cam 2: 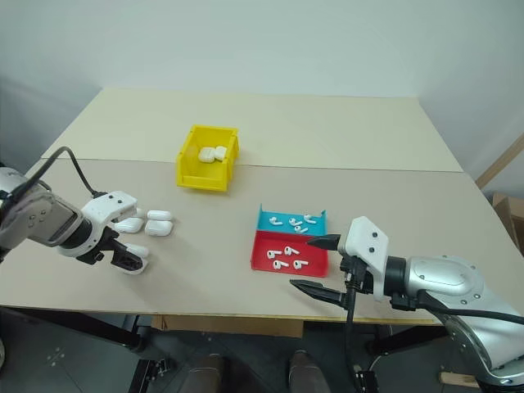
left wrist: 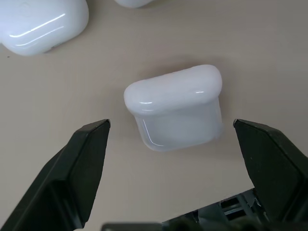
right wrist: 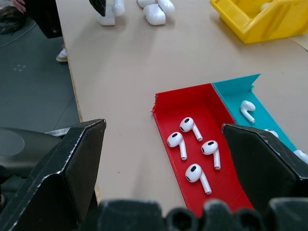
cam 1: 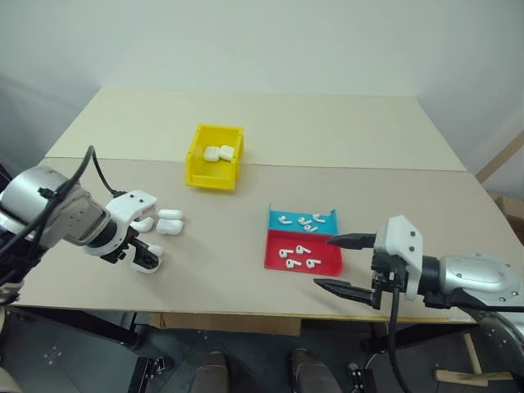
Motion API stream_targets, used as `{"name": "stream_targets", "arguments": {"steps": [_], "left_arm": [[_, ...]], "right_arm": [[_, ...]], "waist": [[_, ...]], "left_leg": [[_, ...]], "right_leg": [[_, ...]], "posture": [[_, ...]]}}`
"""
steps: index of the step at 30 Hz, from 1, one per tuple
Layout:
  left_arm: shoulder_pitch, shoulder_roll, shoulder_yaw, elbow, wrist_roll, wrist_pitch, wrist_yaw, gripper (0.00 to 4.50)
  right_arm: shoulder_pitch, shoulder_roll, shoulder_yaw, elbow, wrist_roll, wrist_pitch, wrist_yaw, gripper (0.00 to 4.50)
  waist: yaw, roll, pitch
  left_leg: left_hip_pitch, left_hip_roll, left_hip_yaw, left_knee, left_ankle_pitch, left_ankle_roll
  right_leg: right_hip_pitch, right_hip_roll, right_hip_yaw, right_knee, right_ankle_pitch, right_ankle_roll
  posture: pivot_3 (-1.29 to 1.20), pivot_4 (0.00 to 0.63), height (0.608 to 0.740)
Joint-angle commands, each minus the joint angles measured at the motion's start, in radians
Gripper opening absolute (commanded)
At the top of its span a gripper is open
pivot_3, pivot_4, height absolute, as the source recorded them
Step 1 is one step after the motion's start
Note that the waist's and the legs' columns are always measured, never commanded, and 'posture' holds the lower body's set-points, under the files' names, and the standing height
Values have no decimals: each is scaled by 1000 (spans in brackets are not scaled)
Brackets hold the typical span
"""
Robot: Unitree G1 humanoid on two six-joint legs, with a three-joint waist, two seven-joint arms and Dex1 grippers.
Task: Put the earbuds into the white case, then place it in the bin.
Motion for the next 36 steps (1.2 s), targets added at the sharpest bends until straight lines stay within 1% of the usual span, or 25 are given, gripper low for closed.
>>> {"name": "stream_targets", "arguments": {"steps": [1, 7, 12, 20, 27, 36], "left_arm": [[-24, 23, -24, 37, -121, 5, 94, 4466], [-21, 12, -44, 98, -299, 5, 266, 4466], [-20, -14, -40, 149, -404, 5, 405, 4466], [-17, -56, -18, 221, -510, 5, 565, 4466], [-23, -102, 16, 316, -613, 5, 711, 4466], [-29, -108, 10, 331, -723, 5, 819, 4466]], "right_arm": [[-7, -16, -40, 1, 27, -1, 17, 4500], [-11, -29, -49, 4, 38, 3, 22, 4500], [0, -35, -59, -4, 44, 3, 18, 4500], [23, -34, -71, -25, 49, 2, 5, 4500], [34, -32, -73, -42, 56, 5, -9, 4500], [33, -28, -70, -53, 59, 9, -21, 4500]], "waist": [[0, 0, 0], [0, 0, 0], [1, 0, 0], [2, 0, 0], [4, 0, -1], [5, 0, -1]], "left_leg": [[0, 0, 0, 0, 0, 0], [0, 0, 0, 0, 0, 0], [0, 0, 0, 0, 0, 0], [1, 0, 0, 0, 0, 0], [4, 0, 0, 0, 0, 0], [4, -1, 0, 0, 0, 0]], "right_leg": [[0, 0, 0, 0, 0, 0], [0, 0, 0, 0, 1, -1], [0, 0, 0, 0, 1, -1], [0, 0, 0, 0, 1, -2], [3, 0, 0, 1, 1, -2], [3, -1, 0, 1, 1, -2]], "posture": [[0, 150, 740], [0, 150, 740], [0, 150, 740], [0, 150, 740], [0, 150, 740], [0, 150, 740]]}}
